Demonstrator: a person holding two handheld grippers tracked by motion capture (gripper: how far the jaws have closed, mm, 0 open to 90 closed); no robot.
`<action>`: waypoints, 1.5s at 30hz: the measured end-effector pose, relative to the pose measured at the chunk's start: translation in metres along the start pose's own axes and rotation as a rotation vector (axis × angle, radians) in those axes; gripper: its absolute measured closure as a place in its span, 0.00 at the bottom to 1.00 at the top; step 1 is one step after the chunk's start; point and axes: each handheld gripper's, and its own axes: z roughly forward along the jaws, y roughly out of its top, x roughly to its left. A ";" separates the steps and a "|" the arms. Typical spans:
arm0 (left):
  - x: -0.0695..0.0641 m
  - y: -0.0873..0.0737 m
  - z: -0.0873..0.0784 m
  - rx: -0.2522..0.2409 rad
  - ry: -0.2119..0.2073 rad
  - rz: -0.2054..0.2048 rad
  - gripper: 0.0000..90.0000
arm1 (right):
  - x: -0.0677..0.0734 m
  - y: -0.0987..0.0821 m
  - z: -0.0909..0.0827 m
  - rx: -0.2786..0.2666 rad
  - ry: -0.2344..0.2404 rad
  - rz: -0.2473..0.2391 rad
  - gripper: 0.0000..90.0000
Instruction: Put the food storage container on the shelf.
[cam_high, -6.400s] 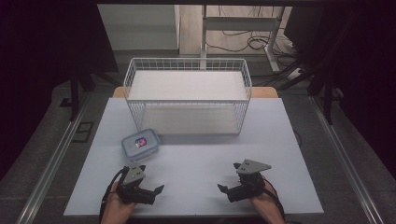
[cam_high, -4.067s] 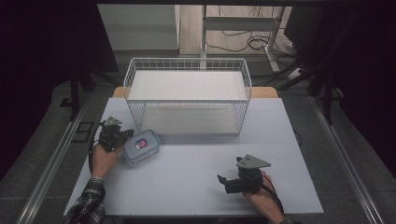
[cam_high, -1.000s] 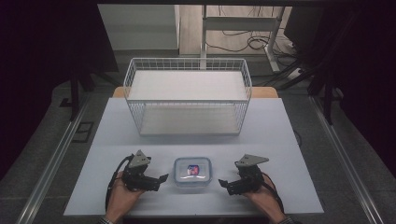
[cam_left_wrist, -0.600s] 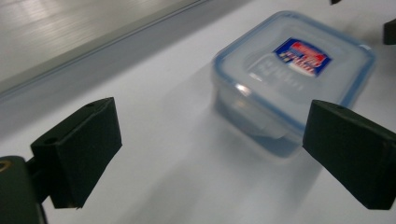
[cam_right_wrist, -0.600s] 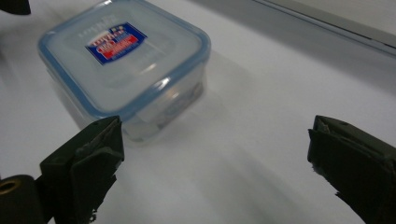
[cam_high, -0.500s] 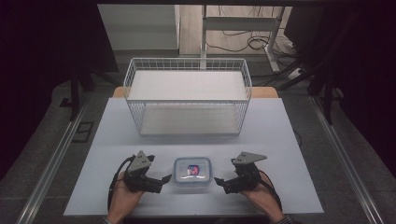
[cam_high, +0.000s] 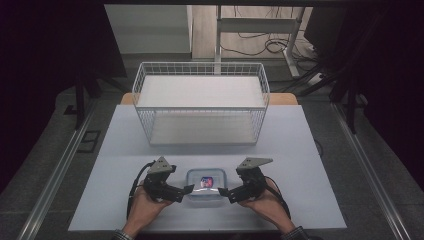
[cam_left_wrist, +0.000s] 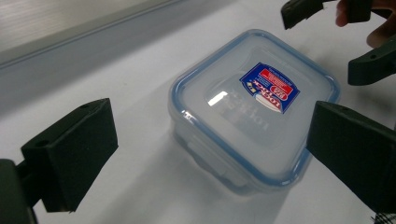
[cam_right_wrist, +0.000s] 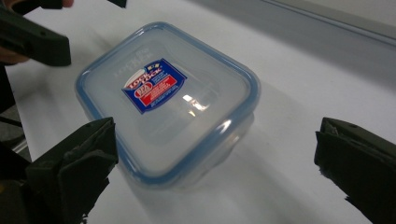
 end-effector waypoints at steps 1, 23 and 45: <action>0.000 0.001 0.003 0.006 -0.004 0.001 0.02 | -0.001 0.002 0.004 0.002 0.012 0.015 0.00; 0.003 -0.017 0.001 0.097 -0.208 -0.128 0.46 | -0.011 -0.006 0.007 0.104 0.224 0.137 0.45; 0.020 -0.032 -0.001 0.025 -0.344 -0.256 0.56 | -0.021 -0.014 -0.003 0.042 0.339 0.244 0.64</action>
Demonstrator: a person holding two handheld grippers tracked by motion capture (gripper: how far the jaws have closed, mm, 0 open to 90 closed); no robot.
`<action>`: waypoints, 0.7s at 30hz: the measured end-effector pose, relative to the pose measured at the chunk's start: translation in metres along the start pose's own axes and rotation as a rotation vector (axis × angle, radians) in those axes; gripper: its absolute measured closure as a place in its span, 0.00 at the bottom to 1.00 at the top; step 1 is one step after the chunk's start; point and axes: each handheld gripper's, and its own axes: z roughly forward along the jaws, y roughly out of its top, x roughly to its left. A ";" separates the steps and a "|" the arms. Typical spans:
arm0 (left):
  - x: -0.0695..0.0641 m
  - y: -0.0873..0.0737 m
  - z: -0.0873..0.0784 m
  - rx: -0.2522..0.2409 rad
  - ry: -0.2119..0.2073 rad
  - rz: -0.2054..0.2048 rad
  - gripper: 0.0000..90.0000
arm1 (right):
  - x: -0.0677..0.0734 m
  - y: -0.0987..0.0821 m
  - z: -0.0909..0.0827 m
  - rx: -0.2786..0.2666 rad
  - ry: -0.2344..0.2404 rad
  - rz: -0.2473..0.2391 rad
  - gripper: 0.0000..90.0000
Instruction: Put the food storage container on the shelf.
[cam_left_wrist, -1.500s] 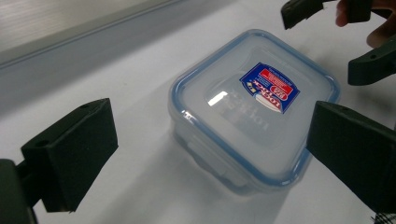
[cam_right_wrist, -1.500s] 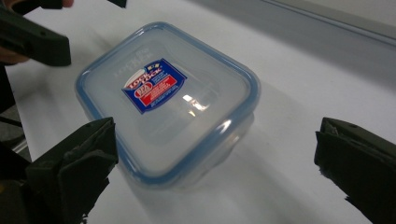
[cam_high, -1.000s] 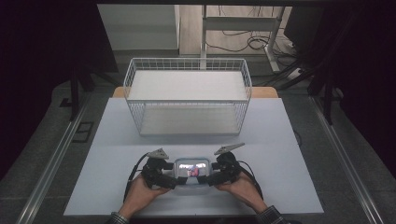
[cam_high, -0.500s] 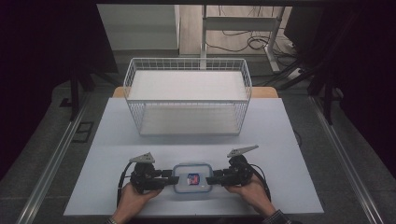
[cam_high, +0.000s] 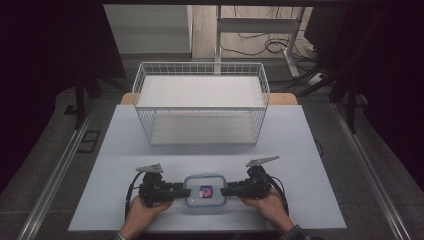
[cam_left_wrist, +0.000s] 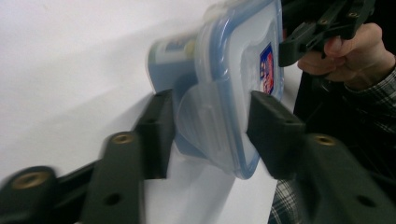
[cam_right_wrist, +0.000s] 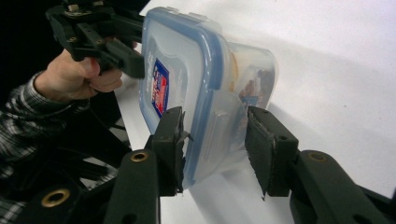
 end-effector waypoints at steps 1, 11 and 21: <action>0.001 -0.001 -0.001 0.000 -0.006 -0.006 0.56 | 0.000 0.000 0.000 0.004 -0.003 -0.001 0.64; -0.002 0.004 -0.002 -0.018 0.009 -0.012 0.62 | -0.003 0.000 -0.004 -0.044 0.010 0.043 0.66; -0.007 0.026 -0.015 -0.065 -0.049 -0.001 0.65 | 0.005 0.016 -0.019 -0.126 0.014 -0.002 0.65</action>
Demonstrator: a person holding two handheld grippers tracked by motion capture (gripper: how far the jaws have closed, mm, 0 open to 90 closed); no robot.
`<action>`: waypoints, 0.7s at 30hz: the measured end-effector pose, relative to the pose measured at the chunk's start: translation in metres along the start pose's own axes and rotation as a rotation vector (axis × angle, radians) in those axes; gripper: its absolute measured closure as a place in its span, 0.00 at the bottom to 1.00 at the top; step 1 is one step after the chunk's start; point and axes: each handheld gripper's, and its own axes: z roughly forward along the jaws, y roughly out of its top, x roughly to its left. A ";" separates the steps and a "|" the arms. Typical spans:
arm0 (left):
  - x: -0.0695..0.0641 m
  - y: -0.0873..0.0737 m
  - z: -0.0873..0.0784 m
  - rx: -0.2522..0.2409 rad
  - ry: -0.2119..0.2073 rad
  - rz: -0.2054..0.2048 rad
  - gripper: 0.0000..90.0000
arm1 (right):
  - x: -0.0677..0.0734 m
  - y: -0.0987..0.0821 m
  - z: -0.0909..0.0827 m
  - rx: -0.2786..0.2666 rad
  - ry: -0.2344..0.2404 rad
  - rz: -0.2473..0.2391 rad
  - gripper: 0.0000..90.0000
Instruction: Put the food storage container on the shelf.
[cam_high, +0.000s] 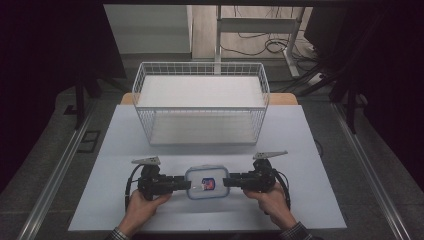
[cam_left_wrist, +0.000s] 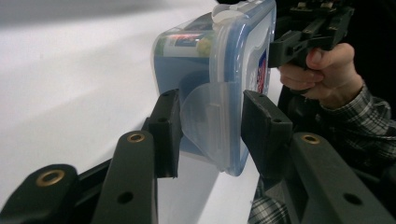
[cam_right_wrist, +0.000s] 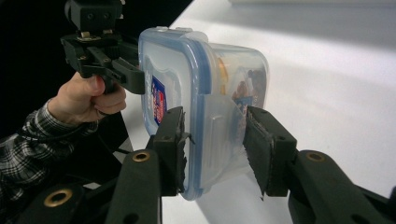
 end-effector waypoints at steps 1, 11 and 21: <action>-0.001 0.003 -0.001 -0.003 -0.003 0.004 0.66 | 0.001 0.003 -0.002 -0.009 0.002 -0.005 0.65; -0.010 0.036 -0.008 -0.012 0.038 0.041 0.65 | 0.004 0.032 -0.011 -0.061 0.000 -0.048 0.65; -0.018 0.082 -0.025 -0.055 0.065 0.067 0.65 | 0.013 0.076 -0.019 -0.099 -0.012 -0.070 0.65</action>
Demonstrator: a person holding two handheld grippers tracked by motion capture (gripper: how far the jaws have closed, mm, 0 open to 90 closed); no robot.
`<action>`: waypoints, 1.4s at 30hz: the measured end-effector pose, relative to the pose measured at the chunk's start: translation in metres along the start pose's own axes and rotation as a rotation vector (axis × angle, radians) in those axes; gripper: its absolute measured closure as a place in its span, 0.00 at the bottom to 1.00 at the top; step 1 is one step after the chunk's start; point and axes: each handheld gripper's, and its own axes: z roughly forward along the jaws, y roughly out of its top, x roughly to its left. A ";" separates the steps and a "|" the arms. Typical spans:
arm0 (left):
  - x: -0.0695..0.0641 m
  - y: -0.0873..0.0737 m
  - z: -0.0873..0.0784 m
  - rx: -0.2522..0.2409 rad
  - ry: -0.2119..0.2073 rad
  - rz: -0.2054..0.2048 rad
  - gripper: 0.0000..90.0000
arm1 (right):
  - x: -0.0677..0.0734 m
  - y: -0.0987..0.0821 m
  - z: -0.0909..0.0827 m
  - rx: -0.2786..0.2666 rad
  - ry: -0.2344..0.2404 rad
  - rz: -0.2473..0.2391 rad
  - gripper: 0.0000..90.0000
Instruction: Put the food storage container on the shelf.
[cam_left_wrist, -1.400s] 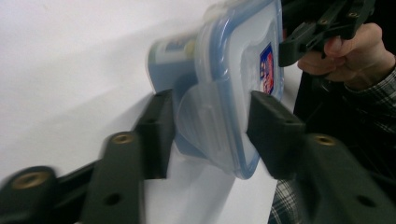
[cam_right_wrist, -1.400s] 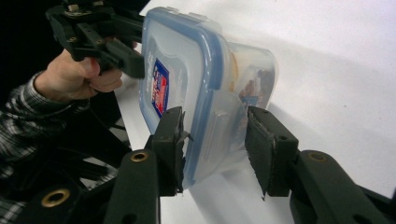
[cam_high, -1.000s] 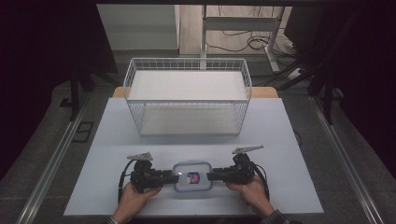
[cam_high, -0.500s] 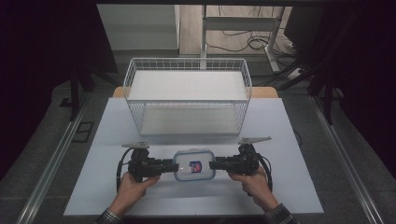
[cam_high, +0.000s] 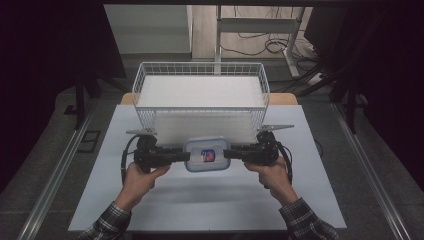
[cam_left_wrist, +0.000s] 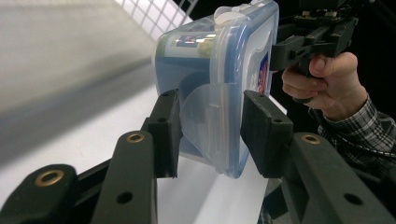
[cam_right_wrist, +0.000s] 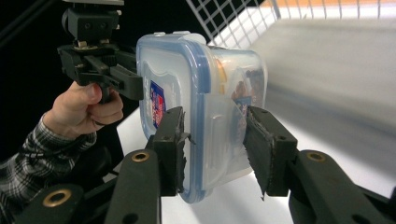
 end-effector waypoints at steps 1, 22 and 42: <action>0.001 0.010 -0.003 -0.007 0.001 0.002 0.65 | 0.001 0.009 0.000 -0.007 0.001 0.002 0.65; 0.011 0.109 -0.032 -0.033 0.025 0.022 0.65 | 0.005 0.110 0.003 -0.062 -0.014 -0.024 0.65; 0.061 0.154 -0.020 -0.067 0.038 -0.012 0.63 | -0.034 0.157 0.025 -0.083 -0.034 0.021 0.64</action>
